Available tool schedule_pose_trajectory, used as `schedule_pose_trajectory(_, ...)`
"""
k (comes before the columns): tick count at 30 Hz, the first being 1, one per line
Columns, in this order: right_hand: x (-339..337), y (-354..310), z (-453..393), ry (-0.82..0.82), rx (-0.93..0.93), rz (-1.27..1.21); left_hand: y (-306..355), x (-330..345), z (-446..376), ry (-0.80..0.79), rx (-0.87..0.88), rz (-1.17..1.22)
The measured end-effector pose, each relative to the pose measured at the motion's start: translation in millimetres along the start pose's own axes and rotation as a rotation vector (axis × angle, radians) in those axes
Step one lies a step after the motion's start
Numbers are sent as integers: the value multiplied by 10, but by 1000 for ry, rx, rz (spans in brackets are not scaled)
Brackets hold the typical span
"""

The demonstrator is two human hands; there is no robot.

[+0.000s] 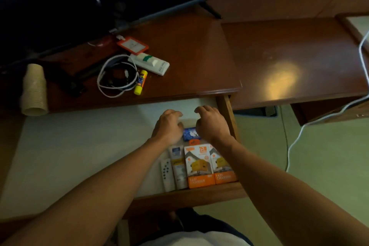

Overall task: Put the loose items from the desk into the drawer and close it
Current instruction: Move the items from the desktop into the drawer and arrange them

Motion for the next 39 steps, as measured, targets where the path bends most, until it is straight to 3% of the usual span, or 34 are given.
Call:
schedule_pose_trajectory(4, -297, -305, -320, 160, -96, -103, 64, -493, -22, 226, 38, 49)
schedule_pose_trajectory(9, -529, -639, -842, 184, -201, -91, -70, -945, -220, 423, -59, 26)
schedule_pose_trajectory(15, -552, -964, -1423, 17, -289, 57, -164, -1066, -562, 382, -164, -202)
schedule_pose_trajectory(21, -485, -1086, -1791, -47, -316, 143, -151, -1073, -714, 376, -233, -286)
schedule_pose_trajectory(29, -416, -1122, -1923, -43, -308, 56, -156, -1089, -691, 400, -210, -133)
schedule_pose_trajectory(39, -423, -1157, -1627, -37, -153, 28, -248, -962, -276, 464, -120, 120)
Point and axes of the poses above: each hand's wrist, its own z-axis away from the middle knuckle, its own x-axis out of the palm, y = z × x, the point moved 1 cm from there along -z, towards the middle knuckle, and after that the axes turned 5 degrees about z, right-handed, at the moved point
